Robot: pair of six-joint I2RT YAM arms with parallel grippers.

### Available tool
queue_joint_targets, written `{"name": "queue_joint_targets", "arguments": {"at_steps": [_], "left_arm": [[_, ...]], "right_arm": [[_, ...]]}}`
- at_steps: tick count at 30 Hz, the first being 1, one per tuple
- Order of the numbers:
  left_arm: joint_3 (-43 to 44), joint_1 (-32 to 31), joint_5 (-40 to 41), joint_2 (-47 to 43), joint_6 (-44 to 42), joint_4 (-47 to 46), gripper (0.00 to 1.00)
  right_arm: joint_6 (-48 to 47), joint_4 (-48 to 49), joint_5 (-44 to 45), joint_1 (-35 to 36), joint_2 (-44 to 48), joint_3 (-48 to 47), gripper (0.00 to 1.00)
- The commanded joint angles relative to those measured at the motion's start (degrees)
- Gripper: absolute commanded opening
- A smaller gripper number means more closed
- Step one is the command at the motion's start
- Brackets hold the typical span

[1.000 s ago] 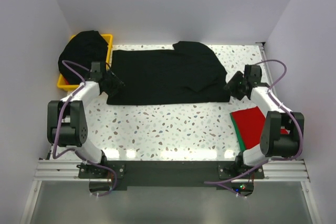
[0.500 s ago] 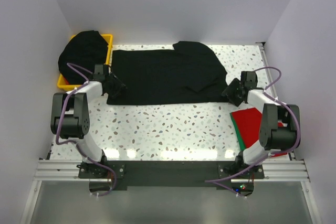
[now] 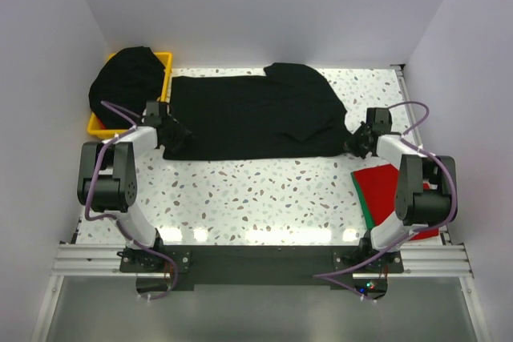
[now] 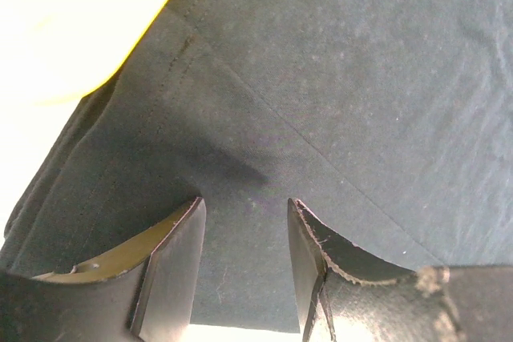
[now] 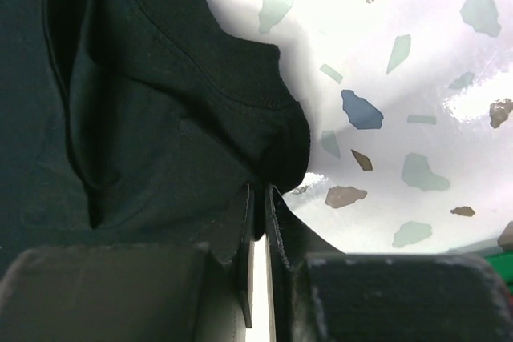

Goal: Fold and stack the t-shirts
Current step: Fold the tshirt

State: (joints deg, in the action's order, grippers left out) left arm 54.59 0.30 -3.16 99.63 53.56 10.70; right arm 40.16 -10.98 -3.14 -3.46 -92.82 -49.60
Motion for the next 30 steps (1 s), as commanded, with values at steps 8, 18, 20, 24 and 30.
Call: {"name": "queue_joint_targets", "arguments": {"at_steps": [8, 18, 20, 24, 30], "left_arm": [[-5.54, 0.14, 13.35, -3.29, 2.51, 10.31, 0.51], [-15.47, 0.15, 15.64, -16.20, 2.43, 11.89, 0.51], [-17.49, 0.15, 15.90, -19.72, 2.17, 12.41, 0.51], [-20.57, 0.14, 16.60, -25.61, 1.28, 13.82, 0.52], [-19.27, 0.14, 15.99, -31.52, -2.66, 14.70, 0.52]], "right_arm": [[-2.89, -8.78, 2.78, -0.14, 11.59, -0.06, 0.05], [-4.92, -16.61, 0.59, -0.14, 25.65, 7.23, 0.05], [-5.00, -18.62, -0.46, -0.14, 29.95, 9.25, 0.06], [-4.83, -21.62, -2.57, -0.14, 37.06, 13.03, 0.07], [-5.44, -23.03, -4.86, -0.23, 41.58, 13.49, 0.46]]}}
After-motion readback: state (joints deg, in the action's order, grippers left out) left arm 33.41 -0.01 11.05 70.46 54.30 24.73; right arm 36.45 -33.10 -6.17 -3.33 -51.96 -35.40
